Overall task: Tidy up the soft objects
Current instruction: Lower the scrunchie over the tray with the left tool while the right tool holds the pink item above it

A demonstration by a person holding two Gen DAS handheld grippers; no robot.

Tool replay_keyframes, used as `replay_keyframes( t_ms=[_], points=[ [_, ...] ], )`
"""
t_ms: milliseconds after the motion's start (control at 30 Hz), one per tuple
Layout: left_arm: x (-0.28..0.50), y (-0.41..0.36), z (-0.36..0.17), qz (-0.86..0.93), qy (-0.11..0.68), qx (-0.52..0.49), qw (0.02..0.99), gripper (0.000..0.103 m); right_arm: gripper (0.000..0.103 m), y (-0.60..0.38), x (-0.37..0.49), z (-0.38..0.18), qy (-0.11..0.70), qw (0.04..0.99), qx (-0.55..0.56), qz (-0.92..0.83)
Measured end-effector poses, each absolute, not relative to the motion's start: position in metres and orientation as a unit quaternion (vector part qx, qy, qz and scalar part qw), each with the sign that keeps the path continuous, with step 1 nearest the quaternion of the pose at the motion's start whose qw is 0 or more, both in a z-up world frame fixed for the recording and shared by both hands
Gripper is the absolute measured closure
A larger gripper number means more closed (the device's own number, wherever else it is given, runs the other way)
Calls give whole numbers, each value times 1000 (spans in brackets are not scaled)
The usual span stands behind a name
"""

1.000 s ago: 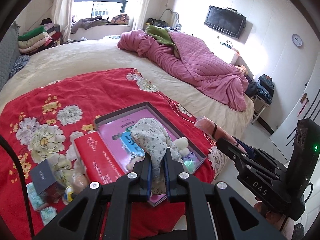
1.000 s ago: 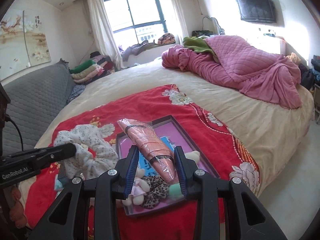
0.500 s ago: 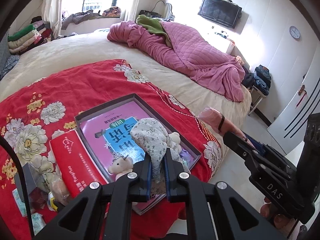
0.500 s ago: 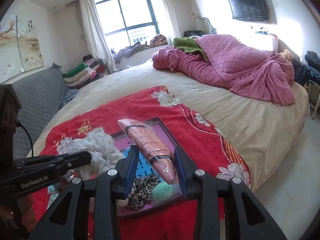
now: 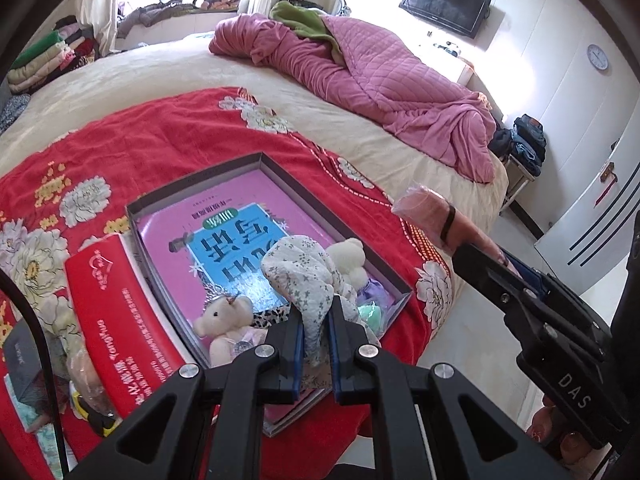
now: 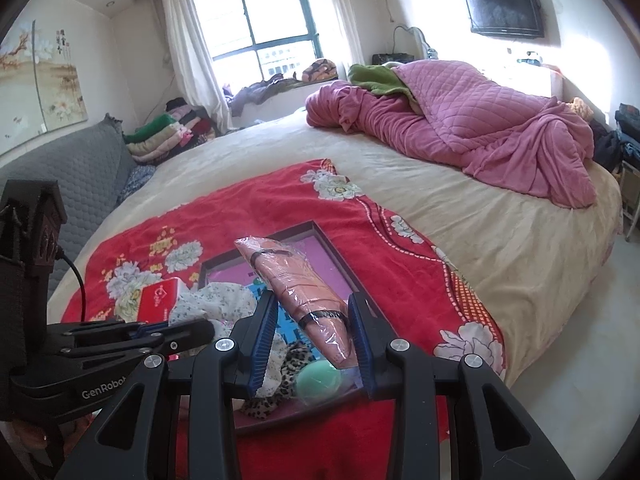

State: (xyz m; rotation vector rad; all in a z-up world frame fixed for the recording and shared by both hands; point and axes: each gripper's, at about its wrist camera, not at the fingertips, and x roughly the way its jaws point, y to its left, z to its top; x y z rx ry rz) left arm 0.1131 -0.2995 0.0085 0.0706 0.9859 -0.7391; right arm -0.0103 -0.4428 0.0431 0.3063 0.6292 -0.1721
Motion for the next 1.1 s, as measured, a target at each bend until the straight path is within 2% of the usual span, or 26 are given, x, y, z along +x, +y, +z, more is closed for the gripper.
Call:
replay_keyframes(
  t_ms=[400,1100],
  points=[
    [120,-306,-25,-342,492,34,800,92,65,-440,9,18,339,928,133,-81],
    [130,-302,-50,-325,517,40,791,92,65,-439,44,-25,382,912,120,-86]
  ],
)
